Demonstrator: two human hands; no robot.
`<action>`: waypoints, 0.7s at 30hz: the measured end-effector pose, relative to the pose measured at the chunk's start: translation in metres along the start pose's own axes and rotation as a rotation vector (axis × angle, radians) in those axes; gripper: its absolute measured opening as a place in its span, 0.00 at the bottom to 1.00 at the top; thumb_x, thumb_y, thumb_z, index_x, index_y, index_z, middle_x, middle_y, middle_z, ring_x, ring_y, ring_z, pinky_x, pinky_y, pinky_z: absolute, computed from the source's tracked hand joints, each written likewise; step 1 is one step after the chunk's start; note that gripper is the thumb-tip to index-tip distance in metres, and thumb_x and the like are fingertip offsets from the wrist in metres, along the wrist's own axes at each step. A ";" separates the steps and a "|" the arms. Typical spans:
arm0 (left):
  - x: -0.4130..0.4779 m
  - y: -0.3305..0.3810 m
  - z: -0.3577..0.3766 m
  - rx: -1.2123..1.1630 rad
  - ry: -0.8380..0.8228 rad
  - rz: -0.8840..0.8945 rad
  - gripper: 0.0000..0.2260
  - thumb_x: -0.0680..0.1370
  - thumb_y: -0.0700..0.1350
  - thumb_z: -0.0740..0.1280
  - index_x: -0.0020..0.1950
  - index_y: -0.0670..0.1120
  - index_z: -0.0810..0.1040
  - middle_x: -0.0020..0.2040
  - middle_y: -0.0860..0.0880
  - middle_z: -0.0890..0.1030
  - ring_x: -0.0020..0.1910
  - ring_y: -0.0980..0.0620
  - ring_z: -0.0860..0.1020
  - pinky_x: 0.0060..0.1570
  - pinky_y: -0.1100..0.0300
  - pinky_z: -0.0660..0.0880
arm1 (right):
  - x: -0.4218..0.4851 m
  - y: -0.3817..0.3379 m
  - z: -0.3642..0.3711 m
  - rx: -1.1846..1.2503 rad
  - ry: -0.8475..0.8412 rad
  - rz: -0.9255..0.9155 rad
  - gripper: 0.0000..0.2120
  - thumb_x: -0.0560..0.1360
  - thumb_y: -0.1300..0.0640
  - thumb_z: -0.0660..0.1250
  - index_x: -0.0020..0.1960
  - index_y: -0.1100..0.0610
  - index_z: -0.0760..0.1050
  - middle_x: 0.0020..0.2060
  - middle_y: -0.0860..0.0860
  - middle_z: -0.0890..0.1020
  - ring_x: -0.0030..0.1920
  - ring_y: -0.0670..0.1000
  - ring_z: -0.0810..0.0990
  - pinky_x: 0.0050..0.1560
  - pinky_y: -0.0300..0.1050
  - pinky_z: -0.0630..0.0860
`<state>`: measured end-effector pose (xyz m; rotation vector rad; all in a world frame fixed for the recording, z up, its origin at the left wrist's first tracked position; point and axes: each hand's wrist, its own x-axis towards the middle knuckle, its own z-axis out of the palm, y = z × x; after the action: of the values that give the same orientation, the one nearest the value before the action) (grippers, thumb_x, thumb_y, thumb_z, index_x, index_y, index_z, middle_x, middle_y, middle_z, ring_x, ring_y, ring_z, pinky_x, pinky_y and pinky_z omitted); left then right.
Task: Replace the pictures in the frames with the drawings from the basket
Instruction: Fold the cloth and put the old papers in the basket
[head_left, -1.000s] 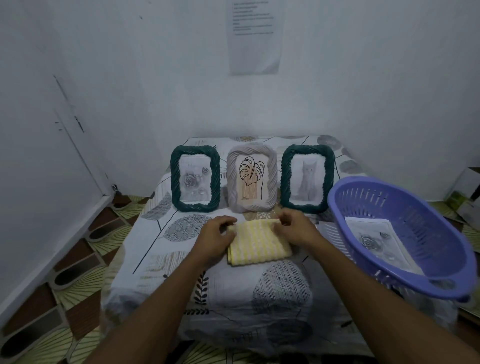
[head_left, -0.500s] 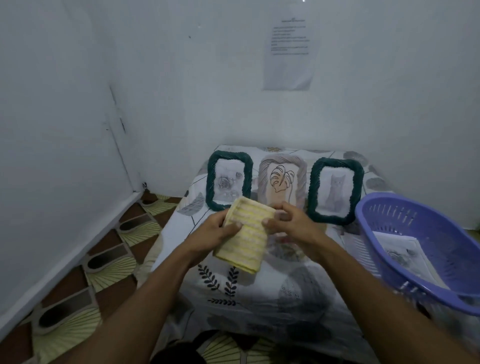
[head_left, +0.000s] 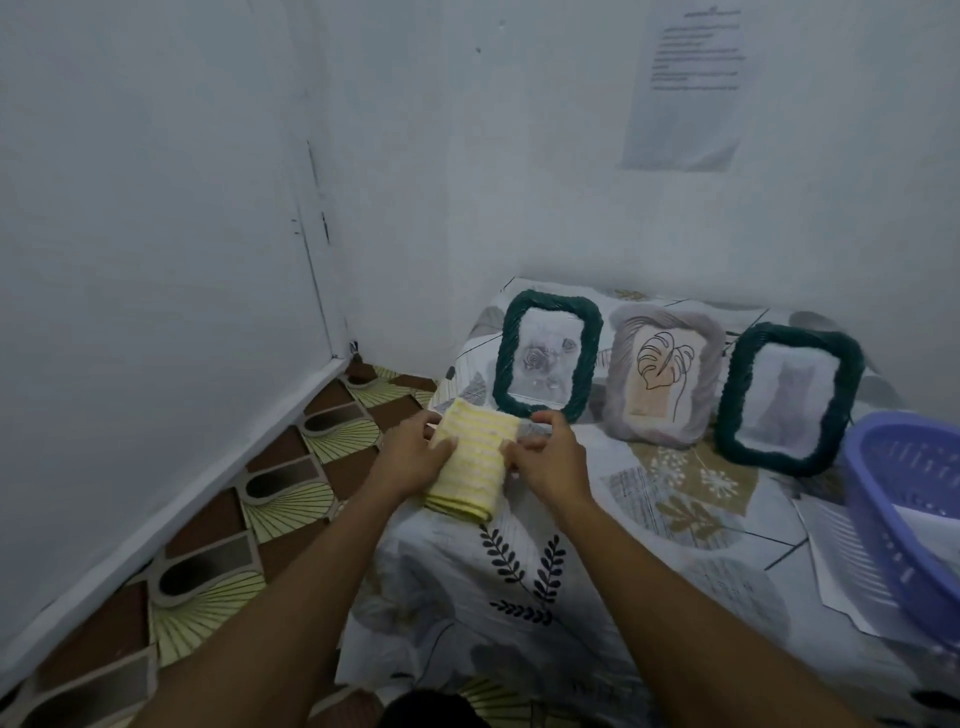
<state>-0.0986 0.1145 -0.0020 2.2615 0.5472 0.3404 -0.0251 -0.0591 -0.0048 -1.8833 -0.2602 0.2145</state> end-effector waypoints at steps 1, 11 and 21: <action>0.000 -0.006 0.006 0.081 0.011 0.038 0.22 0.76 0.49 0.68 0.68 0.44 0.72 0.60 0.44 0.79 0.56 0.47 0.77 0.55 0.56 0.73 | -0.004 0.008 0.006 -0.116 0.024 -0.082 0.21 0.70 0.56 0.74 0.61 0.52 0.72 0.45 0.49 0.81 0.46 0.51 0.81 0.49 0.44 0.78; -0.009 -0.031 0.028 0.107 0.188 0.218 0.18 0.77 0.48 0.68 0.66 0.45 0.76 0.60 0.45 0.79 0.59 0.46 0.74 0.60 0.55 0.68 | -0.006 0.034 0.018 -0.333 0.101 -0.340 0.11 0.73 0.56 0.71 0.55 0.56 0.82 0.51 0.51 0.82 0.47 0.49 0.80 0.54 0.44 0.77; -0.018 0.002 0.028 0.488 0.074 0.359 0.22 0.78 0.54 0.63 0.71 0.47 0.70 0.73 0.46 0.67 0.71 0.43 0.62 0.69 0.48 0.61 | -0.017 0.024 -0.040 -0.278 -0.037 -0.301 0.11 0.75 0.59 0.68 0.57 0.55 0.81 0.55 0.51 0.83 0.48 0.46 0.79 0.51 0.39 0.74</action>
<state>-0.1030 0.0869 -0.0209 2.8366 0.2741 0.5141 -0.0285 -0.1080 -0.0147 -2.0852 -0.6198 0.0077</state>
